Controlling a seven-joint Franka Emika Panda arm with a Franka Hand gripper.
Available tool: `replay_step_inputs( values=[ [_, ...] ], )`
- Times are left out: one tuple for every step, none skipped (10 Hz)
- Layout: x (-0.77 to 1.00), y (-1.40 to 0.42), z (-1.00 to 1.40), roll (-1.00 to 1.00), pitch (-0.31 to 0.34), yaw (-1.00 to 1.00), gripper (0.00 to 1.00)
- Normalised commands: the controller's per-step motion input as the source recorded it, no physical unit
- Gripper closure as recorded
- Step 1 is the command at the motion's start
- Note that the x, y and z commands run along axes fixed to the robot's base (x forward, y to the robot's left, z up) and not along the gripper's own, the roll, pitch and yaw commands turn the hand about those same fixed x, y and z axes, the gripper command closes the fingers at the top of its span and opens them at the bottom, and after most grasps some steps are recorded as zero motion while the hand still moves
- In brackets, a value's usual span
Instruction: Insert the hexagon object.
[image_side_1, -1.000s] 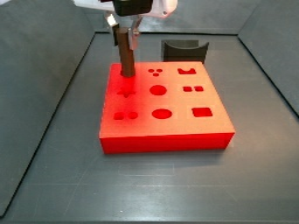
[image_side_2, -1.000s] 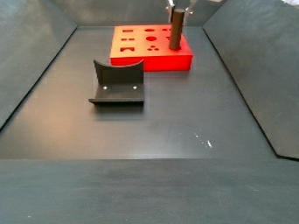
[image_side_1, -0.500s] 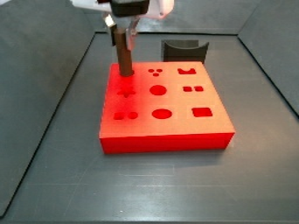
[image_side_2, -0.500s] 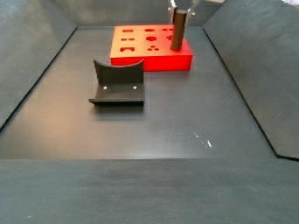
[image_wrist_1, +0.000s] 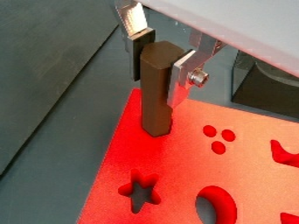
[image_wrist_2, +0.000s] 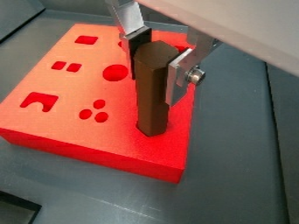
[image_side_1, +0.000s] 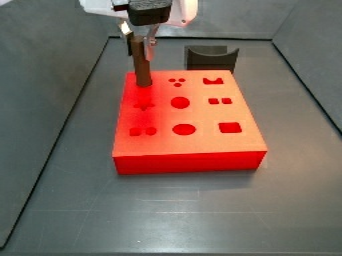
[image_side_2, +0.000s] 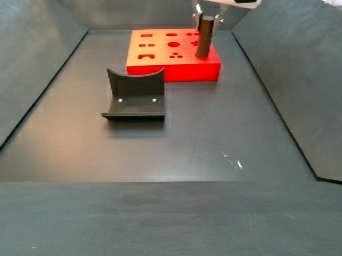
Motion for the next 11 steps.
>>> replay_step_inputs(
  values=[
    [0.13, -0.03, -0.44, 0.30, 0.074, 0.00, 1.00],
    [0.07, 0.00, -0.66, 0.16, 0.104, 0.00, 1.00],
    [0.09, 0.00, -0.79, 0.08, 0.100, 0.00, 1.00],
    [0.12, 0.00, -0.83, 0.05, 0.079, 0.00, 1.00],
    [0.15, 0.00, -0.73, 0.07, 0.060, 0.00, 1.00],
    [0.25, 0.00, -0.74, 0.12, 0.083, 0.00, 1.00],
    [0.59, 0.00, -0.67, 0.16, 0.097, 0.03, 1.00],
    [0.56, 0.00, -0.61, 0.14, 0.067, 0.00, 1.00],
    [0.43, 0.00, -0.47, 0.13, 0.046, 0.00, 1.00],
    [0.09, 0.00, -0.30, 0.09, 0.000, 0.00, 1.00],
    [0.03, 0.00, -0.23, 0.05, 0.000, 0.00, 1.00]
  ],
)
